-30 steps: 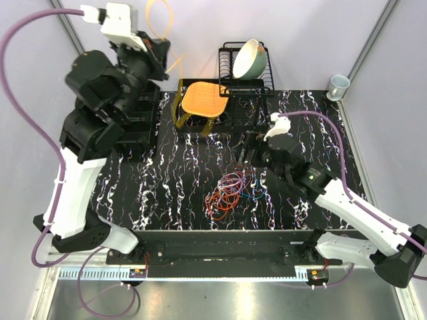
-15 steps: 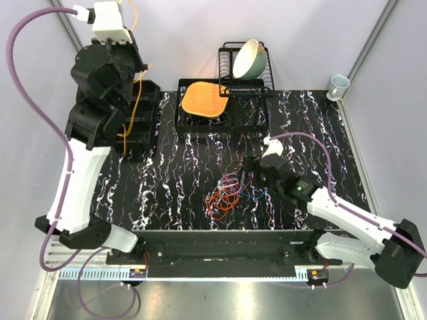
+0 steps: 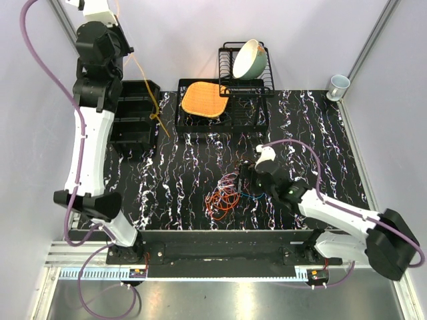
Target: Untangle the cables
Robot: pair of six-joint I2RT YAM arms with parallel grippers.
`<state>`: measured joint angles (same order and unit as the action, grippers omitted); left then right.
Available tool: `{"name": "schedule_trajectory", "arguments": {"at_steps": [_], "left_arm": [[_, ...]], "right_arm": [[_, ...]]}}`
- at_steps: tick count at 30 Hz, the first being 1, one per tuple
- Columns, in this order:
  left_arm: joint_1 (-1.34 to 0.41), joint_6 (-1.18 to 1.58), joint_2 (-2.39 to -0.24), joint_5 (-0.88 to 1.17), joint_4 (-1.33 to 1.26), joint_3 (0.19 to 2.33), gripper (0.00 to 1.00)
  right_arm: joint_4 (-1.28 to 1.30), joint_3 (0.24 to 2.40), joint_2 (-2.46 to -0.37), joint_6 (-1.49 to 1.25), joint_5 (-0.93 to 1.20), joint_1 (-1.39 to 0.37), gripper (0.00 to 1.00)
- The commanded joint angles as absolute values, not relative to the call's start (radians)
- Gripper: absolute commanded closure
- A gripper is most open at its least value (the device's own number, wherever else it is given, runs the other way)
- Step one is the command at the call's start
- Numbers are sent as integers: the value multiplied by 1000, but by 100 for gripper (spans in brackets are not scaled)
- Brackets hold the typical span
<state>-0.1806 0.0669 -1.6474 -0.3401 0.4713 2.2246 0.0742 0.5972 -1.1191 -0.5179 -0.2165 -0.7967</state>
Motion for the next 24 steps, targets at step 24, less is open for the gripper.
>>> {"name": "schedule_trajectory", "arguments": {"at_steps": [24], "left_arm": [[-17,179,-1537,-324,233,1850,100]], "right_arm": [[-31,629,-1224,-514,-3,-652,11]]}}
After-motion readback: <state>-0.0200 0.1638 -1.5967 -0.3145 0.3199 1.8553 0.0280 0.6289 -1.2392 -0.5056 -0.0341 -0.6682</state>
